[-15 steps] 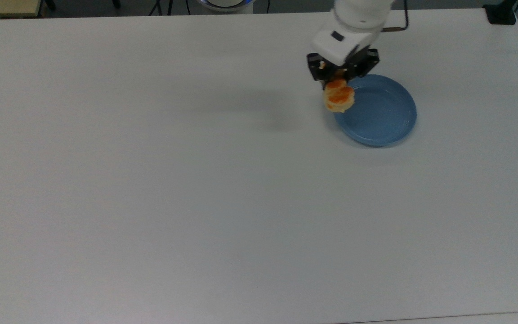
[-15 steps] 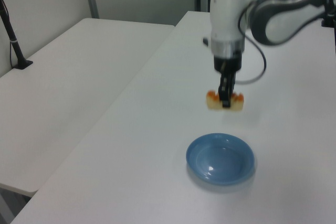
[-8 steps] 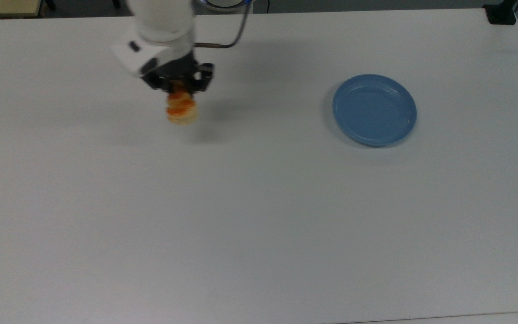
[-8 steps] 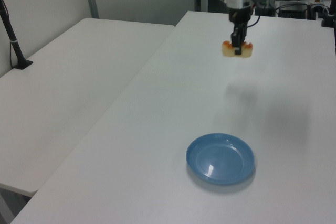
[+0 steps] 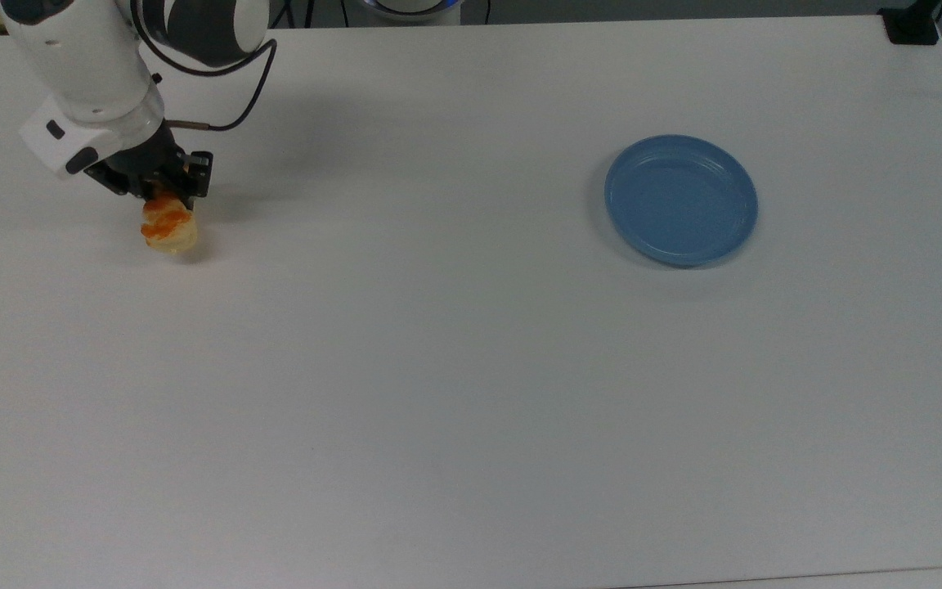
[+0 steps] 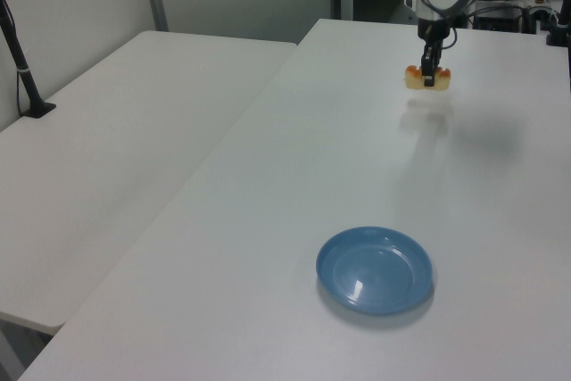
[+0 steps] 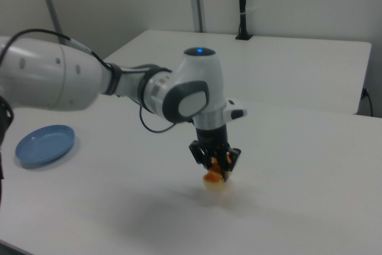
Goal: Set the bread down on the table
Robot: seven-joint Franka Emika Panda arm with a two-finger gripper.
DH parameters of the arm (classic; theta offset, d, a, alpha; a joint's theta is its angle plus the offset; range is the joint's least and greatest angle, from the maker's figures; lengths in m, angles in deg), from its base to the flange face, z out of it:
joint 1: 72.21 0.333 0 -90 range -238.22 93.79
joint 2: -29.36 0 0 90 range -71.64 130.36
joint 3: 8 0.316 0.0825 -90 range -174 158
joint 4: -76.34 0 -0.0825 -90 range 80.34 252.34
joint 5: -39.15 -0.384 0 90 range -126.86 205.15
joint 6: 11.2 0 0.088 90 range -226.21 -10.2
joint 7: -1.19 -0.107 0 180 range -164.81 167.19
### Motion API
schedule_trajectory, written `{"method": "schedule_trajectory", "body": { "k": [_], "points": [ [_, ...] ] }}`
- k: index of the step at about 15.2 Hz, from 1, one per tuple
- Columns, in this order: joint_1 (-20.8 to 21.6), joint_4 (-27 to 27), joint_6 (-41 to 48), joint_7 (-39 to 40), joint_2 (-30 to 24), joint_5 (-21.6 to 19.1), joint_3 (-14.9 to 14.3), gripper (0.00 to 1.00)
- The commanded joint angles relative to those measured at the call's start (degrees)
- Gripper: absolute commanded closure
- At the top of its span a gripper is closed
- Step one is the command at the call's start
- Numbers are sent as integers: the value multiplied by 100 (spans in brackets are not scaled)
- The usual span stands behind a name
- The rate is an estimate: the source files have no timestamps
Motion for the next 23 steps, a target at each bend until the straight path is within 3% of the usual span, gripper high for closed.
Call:
{"method": "schedule_trajectory", "body": {
  "k": [1,3,4,5,9,16,20,21,23],
  "points": [
    [-27,59,-643,282,258,80,-51,61],
    [-36,51,-802,292,381,80,-51,57],
    [-36,51,-837,257,382,80,-51,38],
    [-45,51,-829,222,382,80,-60,1],
    [-62,16,-470,-6,75,36,-183,0],
    [438,-318,953,-2281,-1374,-17,-192,0],
    [1140,-590,2025,-2555,-1964,-43,-236,0],
    [1577,-678,2515,-2922,-2148,-87,-453,0],
    [2246,-696,2599,-3301,-2299,-297,-797,0]
  ]
}}
